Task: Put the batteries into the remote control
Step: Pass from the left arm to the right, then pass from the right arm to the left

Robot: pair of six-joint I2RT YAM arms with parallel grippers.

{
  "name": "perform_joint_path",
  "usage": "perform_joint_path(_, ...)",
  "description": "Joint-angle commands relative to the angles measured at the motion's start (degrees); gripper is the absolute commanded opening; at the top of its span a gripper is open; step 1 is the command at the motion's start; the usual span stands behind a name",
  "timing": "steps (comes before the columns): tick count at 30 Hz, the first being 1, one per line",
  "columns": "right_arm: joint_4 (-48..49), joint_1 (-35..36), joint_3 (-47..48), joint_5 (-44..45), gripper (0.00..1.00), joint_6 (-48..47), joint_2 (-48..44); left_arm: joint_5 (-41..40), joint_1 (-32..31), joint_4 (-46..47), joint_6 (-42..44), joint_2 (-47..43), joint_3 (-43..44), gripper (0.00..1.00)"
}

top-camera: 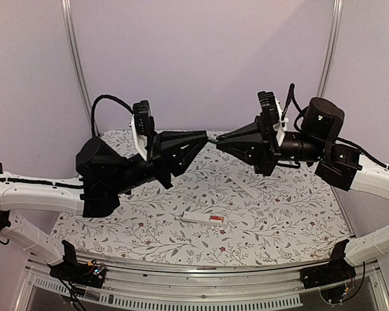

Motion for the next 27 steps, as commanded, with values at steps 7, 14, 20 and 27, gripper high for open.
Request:
perform_joint_path(7,-32.75,-3.98,13.54,5.61,0.00,-6.70,3.46,-13.01,-0.74,-40.57,15.08,-10.97,7.42,0.73)
perform_joint_path(14,-44.10,-4.31,21.43,6.63,0.00,-5.86,6.78,-24.14,-6.45,-54.78,49.93,-14.32,8.04,0.64)
perform_joint_path(20,-44.38,-4.32,22.19,5.25,0.00,-3.26,7.03,-36.23,-10.68,-45.46,81.05,-8.90,7.14,0.63)
perform_joint_path(27,-43.82,-4.27,21.48,3.70,0.00,-2.88,7.64,-36.47,-9.84,-36.01,89.96,-6.02,5.50,0.37)
